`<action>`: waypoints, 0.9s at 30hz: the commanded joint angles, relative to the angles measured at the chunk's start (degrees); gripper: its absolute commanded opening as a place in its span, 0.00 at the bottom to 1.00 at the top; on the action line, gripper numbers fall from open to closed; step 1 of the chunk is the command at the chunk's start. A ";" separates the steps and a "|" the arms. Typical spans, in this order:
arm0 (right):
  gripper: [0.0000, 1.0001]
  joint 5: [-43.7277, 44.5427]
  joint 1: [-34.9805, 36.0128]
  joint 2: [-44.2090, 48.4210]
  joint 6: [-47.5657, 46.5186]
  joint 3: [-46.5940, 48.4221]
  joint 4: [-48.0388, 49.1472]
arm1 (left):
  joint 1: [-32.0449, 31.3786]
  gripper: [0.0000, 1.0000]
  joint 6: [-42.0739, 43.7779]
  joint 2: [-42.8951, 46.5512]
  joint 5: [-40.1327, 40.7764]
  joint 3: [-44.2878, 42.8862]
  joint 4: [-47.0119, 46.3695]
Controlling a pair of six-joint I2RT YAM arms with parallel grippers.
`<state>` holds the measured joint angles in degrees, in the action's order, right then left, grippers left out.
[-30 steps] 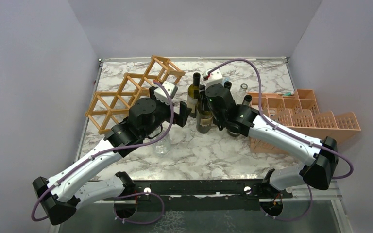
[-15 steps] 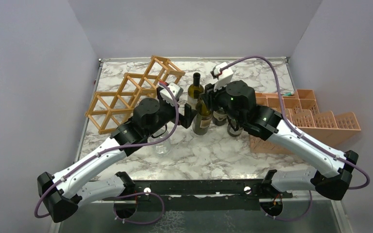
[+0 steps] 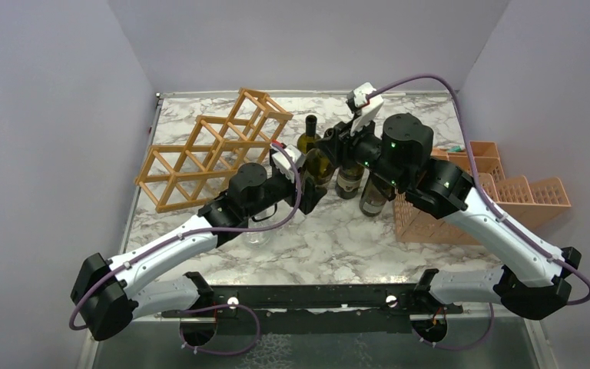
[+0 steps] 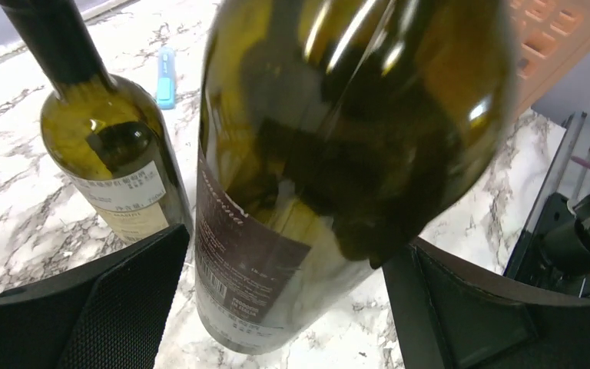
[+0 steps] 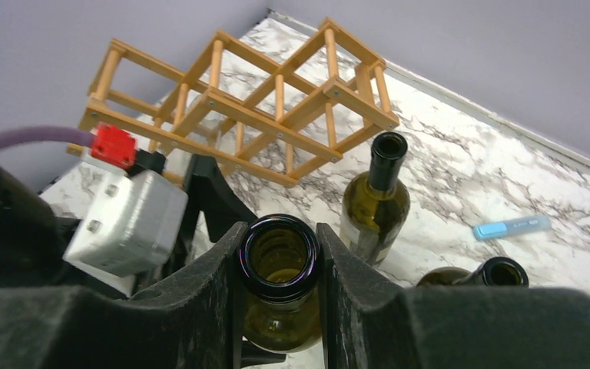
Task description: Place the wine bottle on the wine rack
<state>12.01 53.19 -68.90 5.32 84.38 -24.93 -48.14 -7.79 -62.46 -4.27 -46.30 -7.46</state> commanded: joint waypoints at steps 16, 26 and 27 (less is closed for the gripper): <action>0.01 -10.21 0.15 3.25 1.83 8.55 0.16 | -0.11 0.99 7.09 1.68 -11.33 5.00 -15.08; 0.01 -12.31 0.16 5.28 2.94 8.74 -0.86 | -0.13 0.45 11.02 3.16 -15.13 3.84 -19.37; 0.01 -12.32 0.16 5.39 2.94 8.87 -1.43 | -0.11 0.26 13.11 3.66 -14.26 3.79 -19.42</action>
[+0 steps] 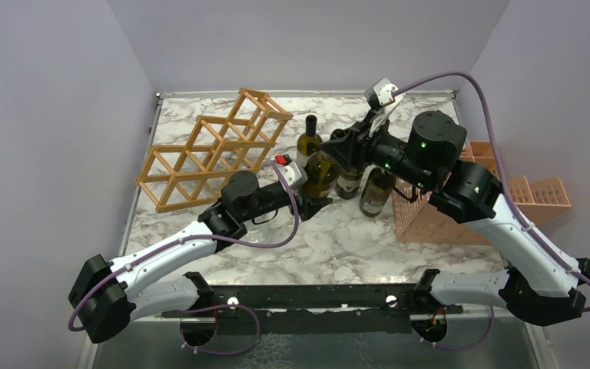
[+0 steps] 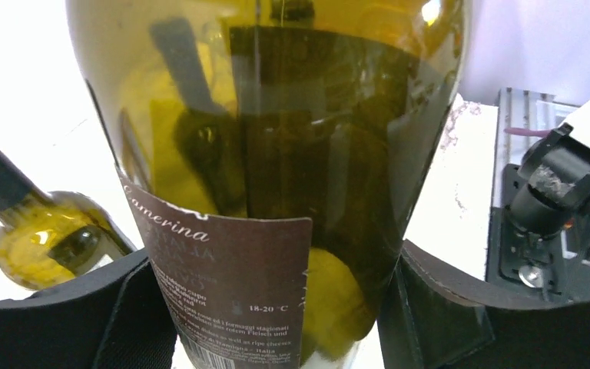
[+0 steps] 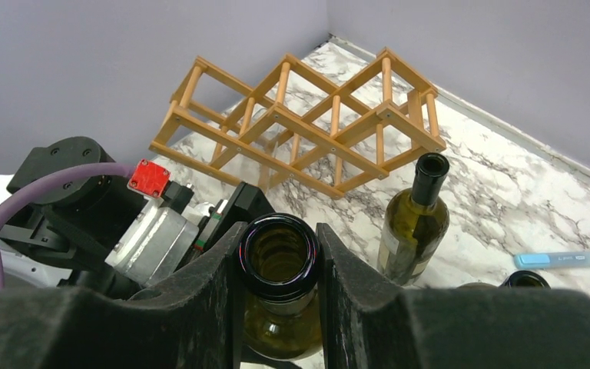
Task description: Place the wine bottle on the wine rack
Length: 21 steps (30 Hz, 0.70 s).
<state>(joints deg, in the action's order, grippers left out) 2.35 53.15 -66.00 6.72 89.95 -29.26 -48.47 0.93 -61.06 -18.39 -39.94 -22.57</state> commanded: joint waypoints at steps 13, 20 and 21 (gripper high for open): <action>0.76 -4.44 0.20 5.96 1.11 3.08 -5.08 | 0.20 0.00 37.36 3.83 12.07 -20.37 24.73; 0.82 -4.41 0.16 10.47 -0.20 0.64 -4.53 | 0.20 0.00 50.61 5.67 17.04 -22.36 27.94; 0.83 -4.09 0.16 11.35 -0.22 -0.36 -3.94 | 0.17 0.00 51.63 5.95 16.87 -22.36 28.15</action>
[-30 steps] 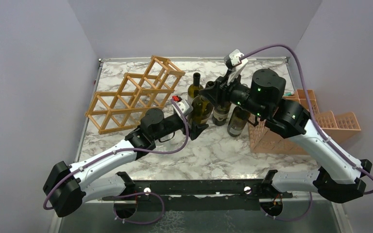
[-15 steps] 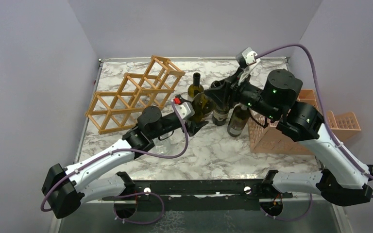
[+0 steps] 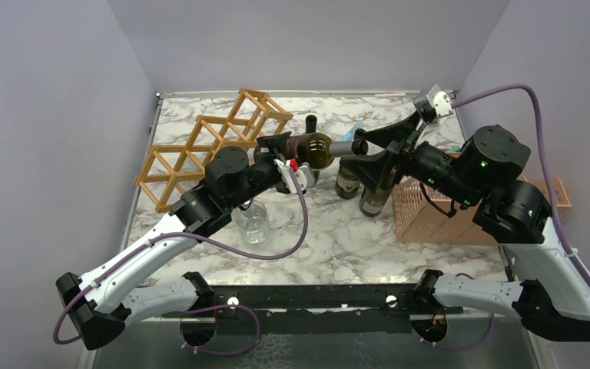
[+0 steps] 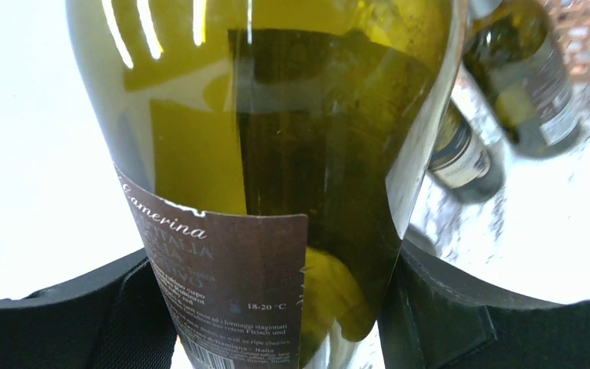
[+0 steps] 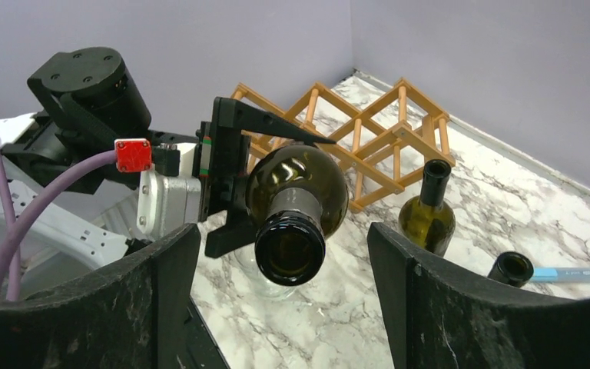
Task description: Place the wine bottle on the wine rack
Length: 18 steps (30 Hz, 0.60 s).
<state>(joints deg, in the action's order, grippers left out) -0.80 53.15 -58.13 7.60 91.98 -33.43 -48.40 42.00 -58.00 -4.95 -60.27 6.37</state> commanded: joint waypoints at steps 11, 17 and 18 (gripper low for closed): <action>0.83 -0.27 0.20 1.57 0.60 1.48 -9.13 | 0.15 0.00 24.27 2.20 5.73 -0.78 -1.66; 0.82 -1.91 0.18 -3.37 0.37 3.55 -16.73 | 0.15 0.00 33.95 1.78 2.64 -0.91 -1.91; 0.82 -2.43 0.20 -4.01 0.40 3.49 -17.48 | 0.15 0.00 36.49 1.69 2.26 -0.76 -1.78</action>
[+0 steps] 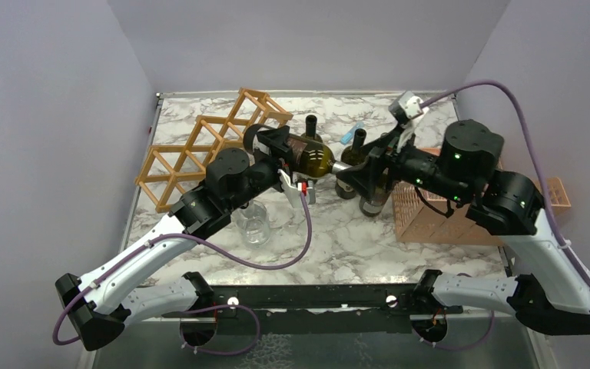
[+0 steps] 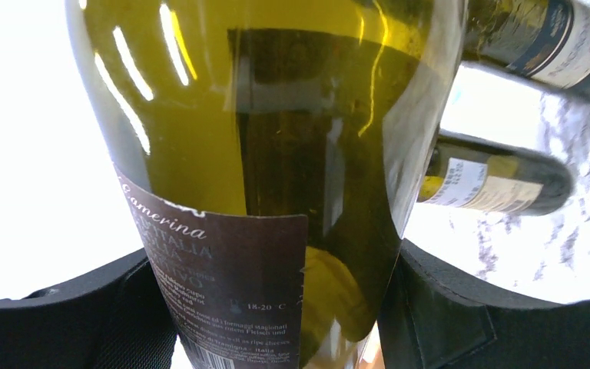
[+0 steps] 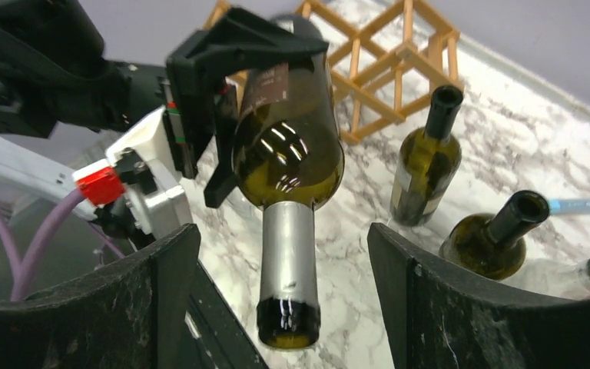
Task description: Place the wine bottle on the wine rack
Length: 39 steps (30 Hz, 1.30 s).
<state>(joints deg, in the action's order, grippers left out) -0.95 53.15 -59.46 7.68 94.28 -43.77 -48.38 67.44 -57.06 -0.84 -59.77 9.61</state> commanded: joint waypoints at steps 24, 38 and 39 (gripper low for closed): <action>0.15 -6.61 0.20 -10.14 3.58 -8.04 -4.43 | 0.04 0.00 24.49 1.70 -5.49 1.17 -4.90; 0.01 1.05 0.18 -7.31 4.55 -13.14 5.56 | 0.03 0.99 14.56 6.61 -4.21 5.61 -8.55; 0.01 1.45 0.20 -7.13 4.46 -13.77 6.87 | 0.04 0.99 13.32 7.42 -4.29 6.09 -8.43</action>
<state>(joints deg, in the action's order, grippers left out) -5.30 53.58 -68.42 11.75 82.11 -46.89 -47.83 87.55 -54.37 -3.05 -54.24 8.97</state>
